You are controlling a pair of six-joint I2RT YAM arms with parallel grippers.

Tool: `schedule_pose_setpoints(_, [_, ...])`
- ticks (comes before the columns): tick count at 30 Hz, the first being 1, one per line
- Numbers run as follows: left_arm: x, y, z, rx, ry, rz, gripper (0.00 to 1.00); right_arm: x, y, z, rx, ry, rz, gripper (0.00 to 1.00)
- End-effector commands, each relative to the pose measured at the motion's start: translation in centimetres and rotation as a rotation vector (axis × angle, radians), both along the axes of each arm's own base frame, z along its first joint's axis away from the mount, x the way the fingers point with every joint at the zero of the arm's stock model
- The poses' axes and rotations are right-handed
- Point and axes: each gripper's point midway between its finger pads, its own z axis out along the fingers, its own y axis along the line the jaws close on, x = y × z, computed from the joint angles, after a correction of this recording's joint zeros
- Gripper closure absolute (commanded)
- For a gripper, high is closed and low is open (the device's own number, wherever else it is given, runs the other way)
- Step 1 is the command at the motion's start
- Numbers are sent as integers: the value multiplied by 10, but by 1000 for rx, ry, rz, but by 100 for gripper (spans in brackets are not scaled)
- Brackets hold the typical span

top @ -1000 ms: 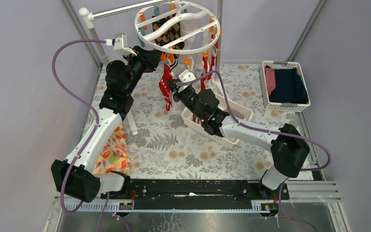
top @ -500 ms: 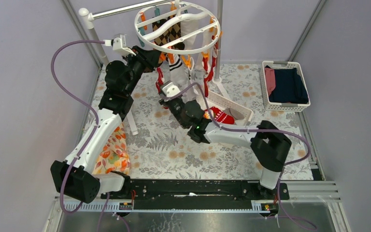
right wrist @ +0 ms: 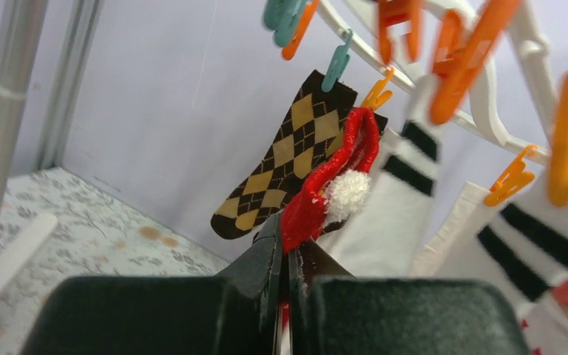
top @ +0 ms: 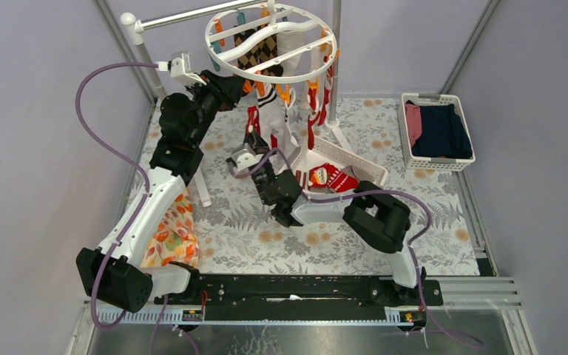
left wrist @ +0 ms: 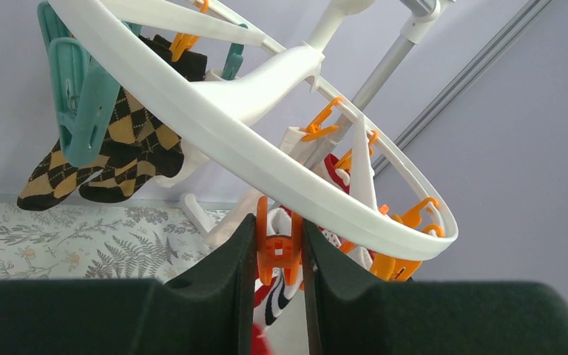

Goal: Clip the socks to the hanger
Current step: Clamp the sock onto the hanger.

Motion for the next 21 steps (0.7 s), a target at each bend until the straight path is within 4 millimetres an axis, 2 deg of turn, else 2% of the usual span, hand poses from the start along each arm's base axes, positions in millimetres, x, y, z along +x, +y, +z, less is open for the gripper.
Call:
schedule_pose_setpoints(1, [-11, 3, 22, -23, -43, 7, 90, -10, -11, 36, 73, -161, -122, 100])
schedule_pose_setpoints(6, [-13, 4, 22, -19, -44, 8, 90, -9, -3, 33, 46, -173, -143, 100])
schedule_pose_setpoints(10, [-14, 4, 23, -19, -46, 8, 90, -13, 6, 42, 17, -216, -159, 100])
schedule_pose_setpoints(13, [-12, 4, 22, -21, -41, 7, 90, -11, 7, 51, 9, -237, -204, 100])
schedule_pose_setpoints(21, [-12, 3, 20, -18, -35, 2, 90, -6, 7, 57, -17, -260, -258, 100])
